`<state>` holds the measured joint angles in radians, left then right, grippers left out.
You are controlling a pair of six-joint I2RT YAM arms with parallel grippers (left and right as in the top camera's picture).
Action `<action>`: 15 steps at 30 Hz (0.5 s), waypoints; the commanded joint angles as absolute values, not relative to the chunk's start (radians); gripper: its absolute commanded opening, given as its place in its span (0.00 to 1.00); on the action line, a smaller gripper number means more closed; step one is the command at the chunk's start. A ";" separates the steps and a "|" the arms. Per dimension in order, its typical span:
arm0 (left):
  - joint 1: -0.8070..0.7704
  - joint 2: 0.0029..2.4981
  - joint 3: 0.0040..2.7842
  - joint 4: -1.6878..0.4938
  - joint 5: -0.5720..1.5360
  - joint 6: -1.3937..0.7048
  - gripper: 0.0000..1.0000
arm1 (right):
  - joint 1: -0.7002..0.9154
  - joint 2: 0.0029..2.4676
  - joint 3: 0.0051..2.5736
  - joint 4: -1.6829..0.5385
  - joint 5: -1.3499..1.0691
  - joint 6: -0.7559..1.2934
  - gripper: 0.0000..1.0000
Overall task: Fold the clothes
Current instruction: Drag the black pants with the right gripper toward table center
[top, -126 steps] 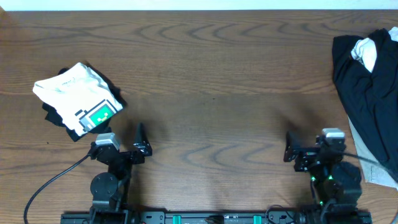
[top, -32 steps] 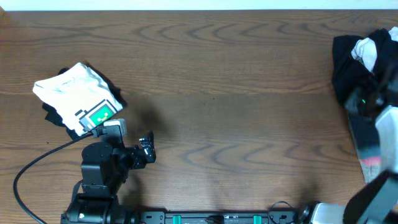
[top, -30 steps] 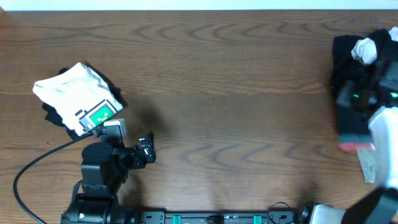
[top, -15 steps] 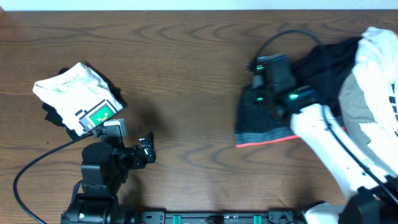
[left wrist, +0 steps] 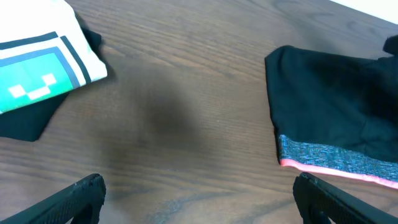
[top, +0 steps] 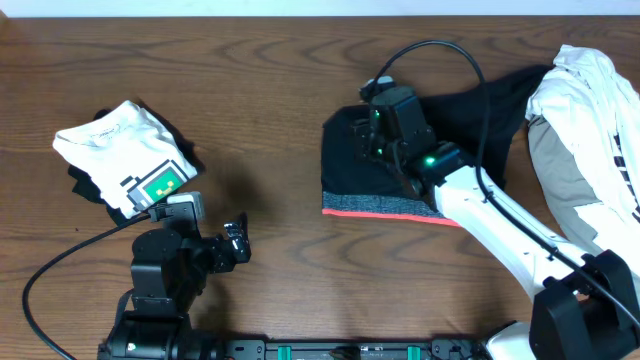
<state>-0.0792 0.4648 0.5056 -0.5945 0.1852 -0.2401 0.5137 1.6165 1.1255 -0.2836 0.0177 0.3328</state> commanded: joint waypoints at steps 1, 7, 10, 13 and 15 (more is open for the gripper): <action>-0.075 0.468 0.526 -0.593 0.198 -0.249 0.98 | 0.450 1.602 1.128 -0.339 0.164 0.352 0.39; -0.075 0.500 0.526 -0.593 0.199 -0.297 0.98 | 0.282 1.570 1.128 -0.516 0.213 0.352 0.42; -0.078 0.569 0.526 -0.577 0.199 -0.320 0.98 | 0.186 1.571 1.127 -0.647 0.213 0.352 0.42; -0.103 0.660 0.526 -0.521 0.203 -0.320 0.98 | 0.103 1.571 1.127 -0.761 0.213 0.351 0.49; -0.144 0.736 0.526 -0.454 0.203 -0.319 0.98 | 0.051 1.571 1.127 -0.817 0.213 0.352 0.55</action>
